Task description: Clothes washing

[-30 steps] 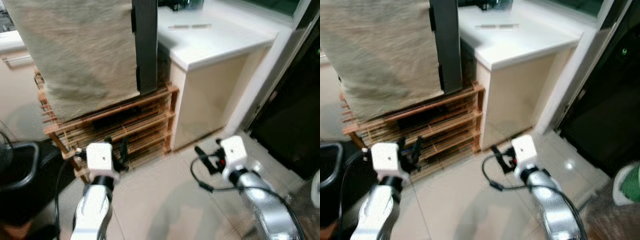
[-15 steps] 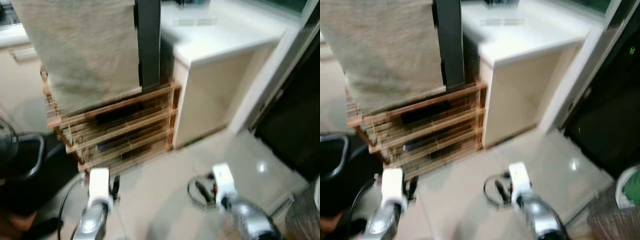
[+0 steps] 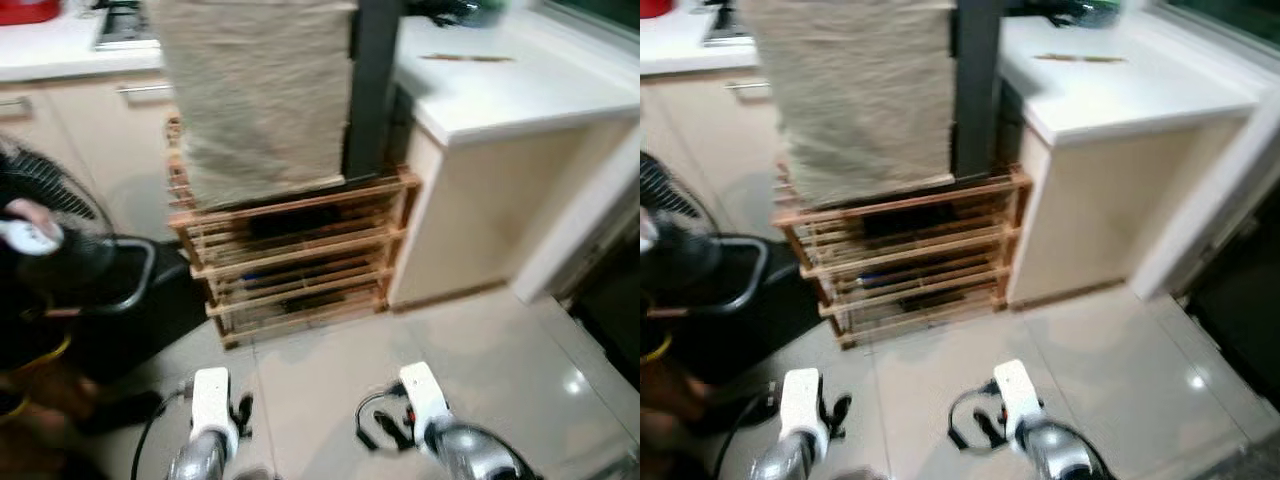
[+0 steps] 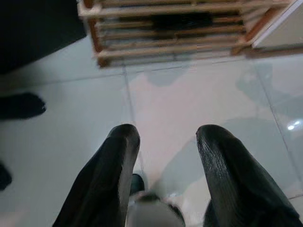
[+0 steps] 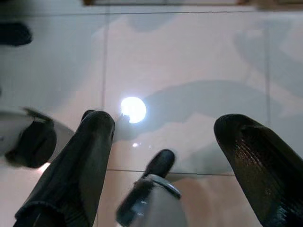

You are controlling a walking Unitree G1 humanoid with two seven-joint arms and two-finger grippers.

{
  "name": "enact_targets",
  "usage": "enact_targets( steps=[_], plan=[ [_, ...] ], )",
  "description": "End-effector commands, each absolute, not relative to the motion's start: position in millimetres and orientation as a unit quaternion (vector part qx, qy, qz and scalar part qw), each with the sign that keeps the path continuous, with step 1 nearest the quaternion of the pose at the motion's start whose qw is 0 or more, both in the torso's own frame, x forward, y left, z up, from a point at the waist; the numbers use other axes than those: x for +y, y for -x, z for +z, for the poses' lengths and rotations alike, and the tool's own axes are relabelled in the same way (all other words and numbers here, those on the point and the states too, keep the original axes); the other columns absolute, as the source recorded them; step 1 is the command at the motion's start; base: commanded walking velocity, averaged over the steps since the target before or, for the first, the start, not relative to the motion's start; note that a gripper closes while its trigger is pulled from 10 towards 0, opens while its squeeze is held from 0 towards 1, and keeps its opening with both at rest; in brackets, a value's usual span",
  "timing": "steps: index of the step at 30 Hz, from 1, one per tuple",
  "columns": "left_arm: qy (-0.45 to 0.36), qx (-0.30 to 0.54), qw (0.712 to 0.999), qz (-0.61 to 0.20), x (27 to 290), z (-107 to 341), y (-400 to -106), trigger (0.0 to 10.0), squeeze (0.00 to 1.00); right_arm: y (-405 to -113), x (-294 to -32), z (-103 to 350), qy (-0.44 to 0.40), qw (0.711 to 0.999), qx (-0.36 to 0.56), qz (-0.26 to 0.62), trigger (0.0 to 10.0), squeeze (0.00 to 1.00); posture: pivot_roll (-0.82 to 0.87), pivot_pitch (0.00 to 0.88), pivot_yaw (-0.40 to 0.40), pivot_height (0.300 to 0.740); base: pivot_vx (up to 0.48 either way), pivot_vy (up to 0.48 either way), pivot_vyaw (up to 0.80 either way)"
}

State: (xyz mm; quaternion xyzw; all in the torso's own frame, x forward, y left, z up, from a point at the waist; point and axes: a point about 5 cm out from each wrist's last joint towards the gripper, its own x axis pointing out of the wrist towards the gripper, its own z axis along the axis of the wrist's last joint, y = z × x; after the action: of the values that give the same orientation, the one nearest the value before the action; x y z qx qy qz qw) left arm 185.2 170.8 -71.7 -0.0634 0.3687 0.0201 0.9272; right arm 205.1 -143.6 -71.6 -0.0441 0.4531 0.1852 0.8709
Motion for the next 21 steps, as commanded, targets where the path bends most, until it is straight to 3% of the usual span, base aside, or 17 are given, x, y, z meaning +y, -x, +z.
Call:
enact_targets(
  steps=[1,5,21],
  plan=[
    [0.057,0.367,0.928,0.014,172.0,-71.8,-187.3,10.0,0.00,-202.9,-143.8,-73.4,0.048,0.868,0.457,0.191,10.0,0.00,0.01,0.045,-0.016,0.740,0.270,0.000,0.80],
    [0.062,0.367,0.928,0.020,172.9,-73.1,-185.7,10.0,0.00,-201.8,-141.3,-75.3,0.055,0.867,0.460,0.185,10.0,0.00,0.01,0.043,-0.023,0.740,0.272,0.000,0.72],
    [0.071,0.358,0.931,0.032,172.3,-75.0,-184.7,10.0,0.00,-201.5,-155.4,-76.5,0.067,0.867,0.467,0.162,10.0,0.00,0.02,0.036,-0.056,0.740,0.326,0.000,0.00]
  ],
)
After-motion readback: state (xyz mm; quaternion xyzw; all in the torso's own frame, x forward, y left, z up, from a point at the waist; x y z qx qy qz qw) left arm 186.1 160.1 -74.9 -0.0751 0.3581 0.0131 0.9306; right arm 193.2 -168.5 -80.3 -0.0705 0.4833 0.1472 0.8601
